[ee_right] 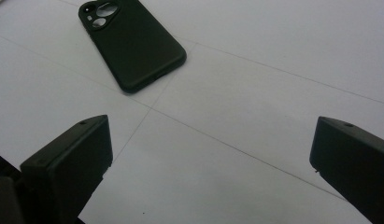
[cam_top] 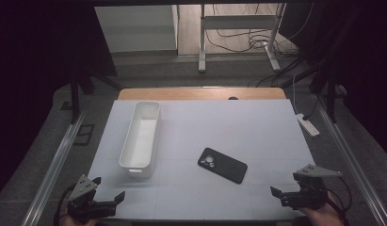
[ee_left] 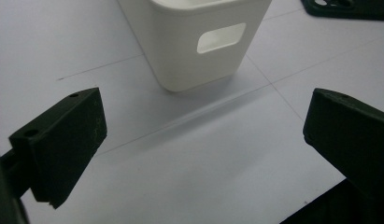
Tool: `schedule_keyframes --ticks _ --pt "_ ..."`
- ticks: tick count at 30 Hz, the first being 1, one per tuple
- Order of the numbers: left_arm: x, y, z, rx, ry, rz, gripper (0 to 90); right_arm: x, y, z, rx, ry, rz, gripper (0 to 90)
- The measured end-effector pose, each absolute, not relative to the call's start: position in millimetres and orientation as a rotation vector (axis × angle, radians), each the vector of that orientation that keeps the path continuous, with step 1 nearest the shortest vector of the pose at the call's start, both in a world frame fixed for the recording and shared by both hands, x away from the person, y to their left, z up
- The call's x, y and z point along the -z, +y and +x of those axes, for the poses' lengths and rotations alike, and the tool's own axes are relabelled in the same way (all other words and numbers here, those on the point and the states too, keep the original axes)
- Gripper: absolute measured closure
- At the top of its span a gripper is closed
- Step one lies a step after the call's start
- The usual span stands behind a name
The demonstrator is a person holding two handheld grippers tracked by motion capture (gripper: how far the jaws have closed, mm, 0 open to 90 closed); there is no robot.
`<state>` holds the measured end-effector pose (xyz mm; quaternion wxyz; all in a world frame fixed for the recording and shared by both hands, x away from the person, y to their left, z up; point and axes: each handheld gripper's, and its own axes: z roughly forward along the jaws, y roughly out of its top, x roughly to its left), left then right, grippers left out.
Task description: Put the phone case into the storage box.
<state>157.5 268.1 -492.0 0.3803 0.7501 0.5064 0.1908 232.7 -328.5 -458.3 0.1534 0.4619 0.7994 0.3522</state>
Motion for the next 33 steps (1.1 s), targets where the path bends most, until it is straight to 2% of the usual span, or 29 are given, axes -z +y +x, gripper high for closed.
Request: schedule_keyframes --ticks 3,33 --pt "491.2 266.2 157.1 -0.450 1.291 1.927 0.2 458.1 -327.5 232.3 -1.005 2.292 1.320 0.0" --pt "491.7 258.0 159.3 -0.437 1.294 2.005 0.6 458.5 -323.9 233.0 -0.976 2.326 1.283 0.0"
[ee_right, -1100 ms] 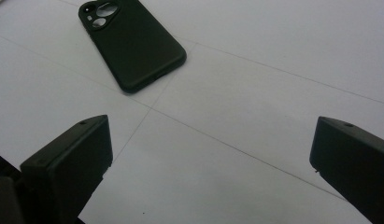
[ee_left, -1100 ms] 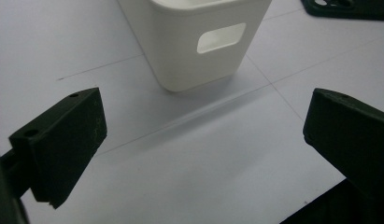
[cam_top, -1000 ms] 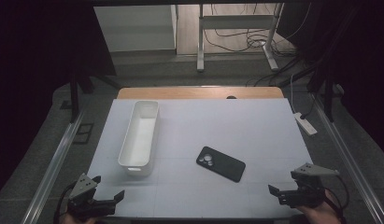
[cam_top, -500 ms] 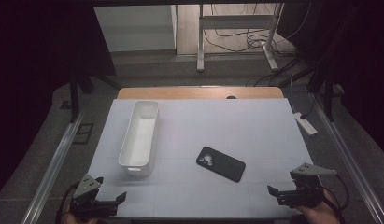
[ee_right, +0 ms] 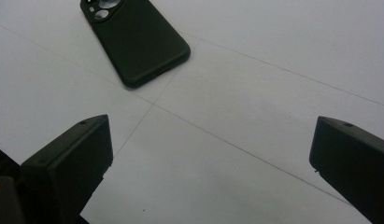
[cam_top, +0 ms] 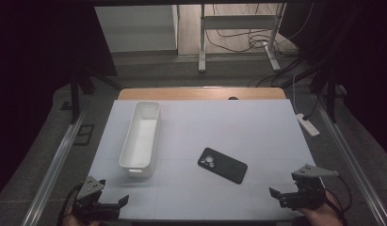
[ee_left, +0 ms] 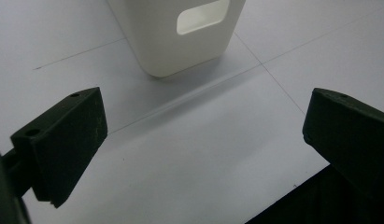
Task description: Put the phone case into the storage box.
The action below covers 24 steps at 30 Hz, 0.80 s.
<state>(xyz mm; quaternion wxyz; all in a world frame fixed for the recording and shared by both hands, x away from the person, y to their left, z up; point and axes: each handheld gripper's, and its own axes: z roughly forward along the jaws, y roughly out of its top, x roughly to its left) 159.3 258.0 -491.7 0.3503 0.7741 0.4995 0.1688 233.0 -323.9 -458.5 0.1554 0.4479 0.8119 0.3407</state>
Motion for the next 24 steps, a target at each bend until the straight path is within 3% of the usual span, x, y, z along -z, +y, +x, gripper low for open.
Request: schedule_keyframes --ticks 24 --pt "492.9 259.3 159.8 -0.430 1.308 1.991 1.4 452.0 -312.6 242.9 -1.003 2.374 1.220 0.0"
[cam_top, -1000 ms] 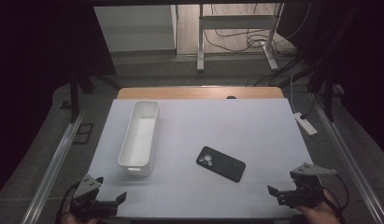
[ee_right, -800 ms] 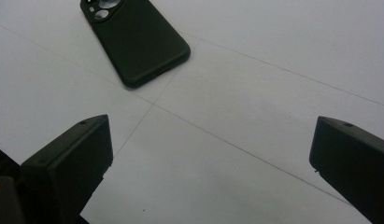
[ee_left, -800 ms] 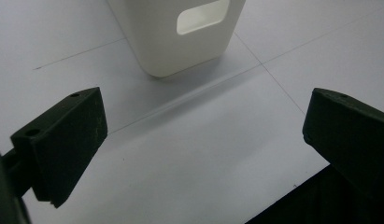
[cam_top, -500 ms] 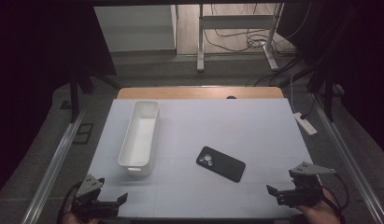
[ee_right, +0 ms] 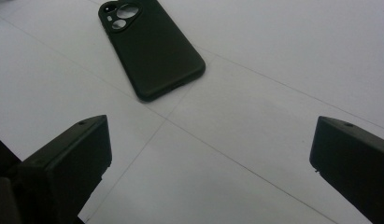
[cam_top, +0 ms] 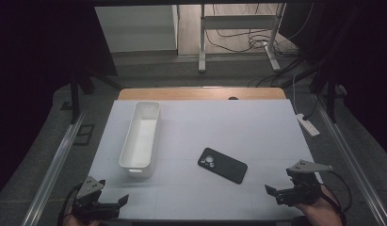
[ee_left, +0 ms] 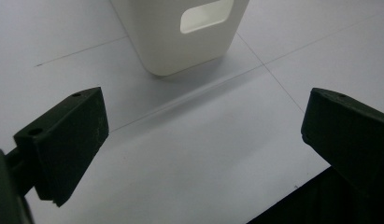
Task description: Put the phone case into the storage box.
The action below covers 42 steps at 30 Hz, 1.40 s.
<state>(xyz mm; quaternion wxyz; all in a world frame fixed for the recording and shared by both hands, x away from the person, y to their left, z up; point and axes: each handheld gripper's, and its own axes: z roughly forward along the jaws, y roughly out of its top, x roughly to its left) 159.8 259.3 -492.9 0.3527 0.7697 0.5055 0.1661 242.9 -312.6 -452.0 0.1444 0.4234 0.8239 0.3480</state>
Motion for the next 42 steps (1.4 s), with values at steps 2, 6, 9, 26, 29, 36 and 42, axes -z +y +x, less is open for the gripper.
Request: schedule_keyframes --ticks 2,6,9,26,29,36,42 --pt "492.8 259.4 159.8 -0.429 1.310 1.992 1.5 452.2 -311.7 244.1 -0.998 2.380 1.229 0.0" --pt "493.1 259.0 160.1 -0.427 1.311 1.993 1.5 452.7 -307.6 249.0 -0.976 2.400 1.229 0.0" --pt "493.2 258.8 160.4 -0.426 1.310 2.001 1.6 452.5 -303.8 251.9 -0.973 2.411 1.215 0.0" --pt "493.6 258.7 161.3 -0.417 1.318 2.001 2.1 451.3 -283.5 267.1 -0.982 2.502 1.094 0.0" --pt "493.6 258.6 161.4 -0.417 1.318 2.003 2.1 451.3 -281.8 268.9 -0.990 2.504 1.085 0.0" --pt "493.8 258.2 161.7 -0.416 1.317 2.009 2.3 454.1 -272.9 275.3 -0.976 2.535 1.051 0.0" --pt "493.9 257.8 161.9 -0.416 1.318 2.013 2.4 456.0 -266.2 280.3 -0.974 2.556 1.030 0.0"
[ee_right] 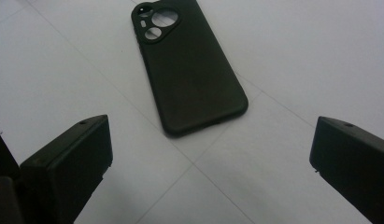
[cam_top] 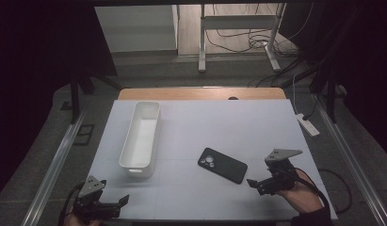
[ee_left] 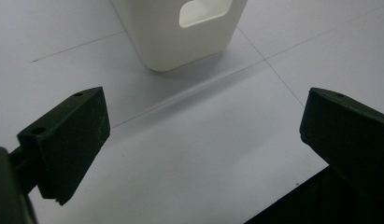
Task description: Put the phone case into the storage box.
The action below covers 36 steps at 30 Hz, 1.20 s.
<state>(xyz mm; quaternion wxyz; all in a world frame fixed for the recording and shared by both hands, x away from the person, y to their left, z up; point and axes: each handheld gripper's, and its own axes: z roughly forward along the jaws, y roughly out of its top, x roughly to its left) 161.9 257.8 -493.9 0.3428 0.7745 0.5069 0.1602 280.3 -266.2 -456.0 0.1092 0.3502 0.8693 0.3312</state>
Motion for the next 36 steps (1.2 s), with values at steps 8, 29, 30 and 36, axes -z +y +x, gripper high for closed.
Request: schedule_keyframes --ticks 8,29,30,36 --pt "494.1 257.3 162.6 -0.411 1.318 2.019 2.5 457.5 -253.9 290.9 -0.995 2.584 1.019 0.0" --pt "494.3 257.0 163.2 -0.408 1.324 2.025 2.8 463.2 -224.2 304.1 -0.956 2.671 1.015 0.0" --pt "494.3 256.9 163.3 -0.409 1.323 2.026 2.8 463.5 -222.7 304.7 -0.949 2.675 1.009 0.0" --pt "494.5 256.7 163.4 -0.410 1.324 2.028 2.8 466.0 -213.4 309.0 -0.922 2.701 0.970 0.0"
